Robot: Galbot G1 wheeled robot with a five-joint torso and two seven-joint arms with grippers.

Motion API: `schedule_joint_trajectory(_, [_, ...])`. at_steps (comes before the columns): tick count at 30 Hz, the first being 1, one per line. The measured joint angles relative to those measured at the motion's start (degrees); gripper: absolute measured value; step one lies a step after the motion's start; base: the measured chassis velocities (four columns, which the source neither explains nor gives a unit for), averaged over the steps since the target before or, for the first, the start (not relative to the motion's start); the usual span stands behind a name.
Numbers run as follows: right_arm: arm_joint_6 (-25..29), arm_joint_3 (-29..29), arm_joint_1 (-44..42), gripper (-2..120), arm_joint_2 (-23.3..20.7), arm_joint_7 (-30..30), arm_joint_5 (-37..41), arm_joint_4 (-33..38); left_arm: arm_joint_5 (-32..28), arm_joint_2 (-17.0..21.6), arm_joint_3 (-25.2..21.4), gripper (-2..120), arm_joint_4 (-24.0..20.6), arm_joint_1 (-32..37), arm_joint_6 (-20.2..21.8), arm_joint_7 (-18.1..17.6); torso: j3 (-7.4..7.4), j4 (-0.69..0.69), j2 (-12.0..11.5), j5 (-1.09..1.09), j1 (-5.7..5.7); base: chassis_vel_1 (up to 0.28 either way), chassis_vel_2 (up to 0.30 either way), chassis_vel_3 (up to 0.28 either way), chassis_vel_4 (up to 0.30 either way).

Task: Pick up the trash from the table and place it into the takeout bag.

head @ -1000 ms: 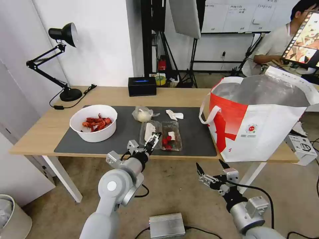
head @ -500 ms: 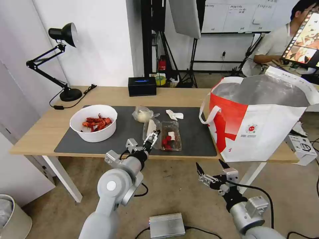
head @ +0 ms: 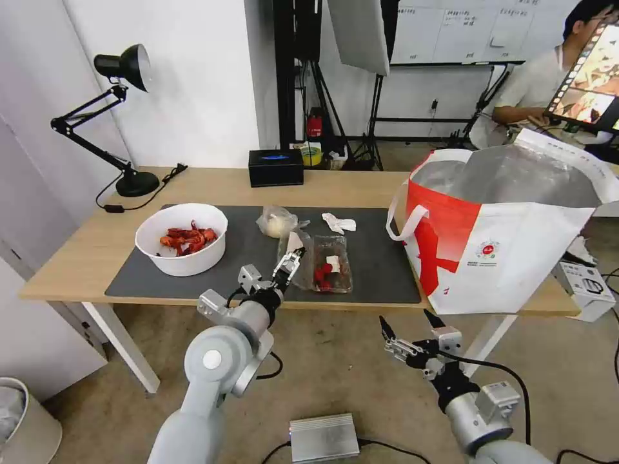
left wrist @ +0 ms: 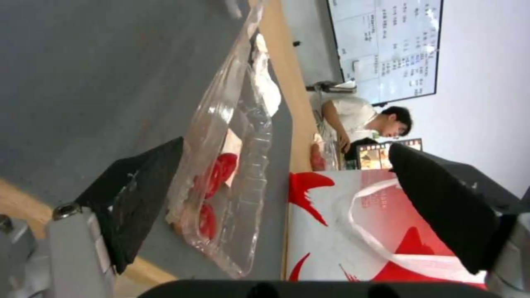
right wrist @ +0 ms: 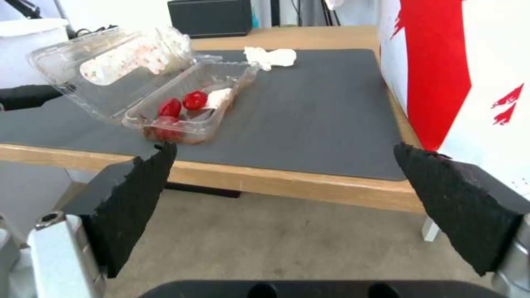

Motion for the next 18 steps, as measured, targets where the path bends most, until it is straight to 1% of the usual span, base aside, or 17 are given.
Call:
schedule_joint_trajectory(9, [0.1,0.1,-0.1,100,0.0,0.0,-0.1,0.2,-0.2,-0.2,0.1,100,-0.4,0.1,-0.2,0.2,0.0,0.0,0.0,0.0,0.0,0.0,0.0,0.0,0.0])
schedule_joint_trajectory(18, [0.2,-0.4,-0.2,100,0.5,0.0,-0.8,0.2,-0.4,-1.4,0.9,100,-0.4,0.2,0.1,0.3,0.0,0.0,0.0,0.0,0.0,0.0,0.0,0.0,0.0])
